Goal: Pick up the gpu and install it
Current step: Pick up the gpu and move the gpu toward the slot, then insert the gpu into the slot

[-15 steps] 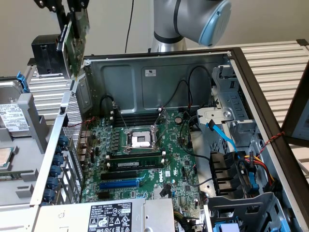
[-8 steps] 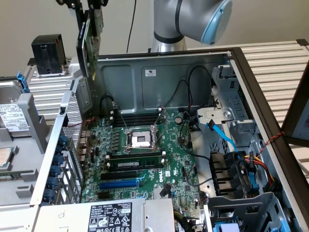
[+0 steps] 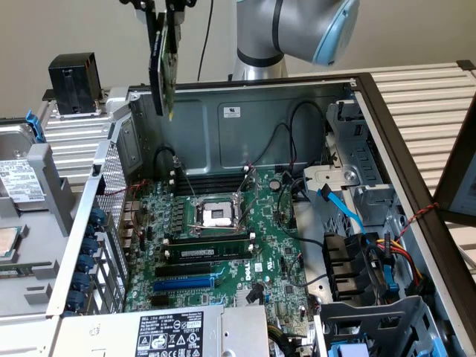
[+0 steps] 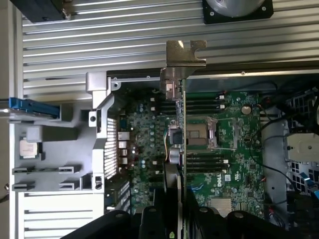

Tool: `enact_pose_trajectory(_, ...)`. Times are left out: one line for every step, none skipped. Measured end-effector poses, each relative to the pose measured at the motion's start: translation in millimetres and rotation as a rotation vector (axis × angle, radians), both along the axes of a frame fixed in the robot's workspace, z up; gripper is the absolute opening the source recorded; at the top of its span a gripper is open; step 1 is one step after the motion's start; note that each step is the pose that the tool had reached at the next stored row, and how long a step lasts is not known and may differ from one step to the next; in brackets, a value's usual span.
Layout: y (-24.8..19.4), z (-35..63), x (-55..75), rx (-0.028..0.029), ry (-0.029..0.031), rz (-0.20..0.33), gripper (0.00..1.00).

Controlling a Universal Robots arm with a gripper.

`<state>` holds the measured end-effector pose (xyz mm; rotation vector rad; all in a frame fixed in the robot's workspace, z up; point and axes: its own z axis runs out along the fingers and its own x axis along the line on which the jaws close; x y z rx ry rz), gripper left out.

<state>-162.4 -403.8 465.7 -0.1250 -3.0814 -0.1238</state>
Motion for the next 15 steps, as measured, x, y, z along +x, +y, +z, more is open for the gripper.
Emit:
enact_pose_trajectory(0.0,0.0,4.1,0.0,0.002,0.0,0.27)
enact_pose_trajectory(0.0,0.0,8.2,0.0,0.0038,0.0,0.27)
enact_pose_trajectory(0.0,0.0,11.7,0.0001,0.0056,0.0,0.27)
enact_pose_trajectory(-0.1,0.0,13.4,0.0,0.0073,0.0,0.27)
enact_pose_trajectory(-0.3,0.0,13.9,0.0002,0.0087,0.0,0.27)
enact_pose_trajectory(-0.3,0.0,13.9,0.0003,0.0095,0.0,0.27)
enact_pose_trajectory(-0.3,0.0,14.0,0.0003,0.0095,0.0,0.27)
enact_pose_trajectory(-0.3,0.0,14.0,0.0003,0.0095,0.0,0.27)
enact_pose_trajectory(-0.3,0.0,14.0,0.0002,0.0096,0.0,0.27)
enact_pose_trajectory(-0.3,0.0,14.0,0.0003,0.0096,0.0,0.27)
enact_pose_trajectory(-0.3,0.0,14.0,0.0003,0.0096,0.0,0.27)
enact_pose_trajectory(-0.3,0.0,14.0,0.0003,0.0096,0.0,0.27)
enact_pose_trajectory(-0.3,0.0,14.0,0.0003,0.0096,0.0,0.27)
enact_pose_trajectory(-0.3,0.0,14.0,0.0003,0.0096,0.0,0.27)
enact_pose_trajectory(-0.3,0.0,14.0,0.0002,0.0096,0.0,0.27)
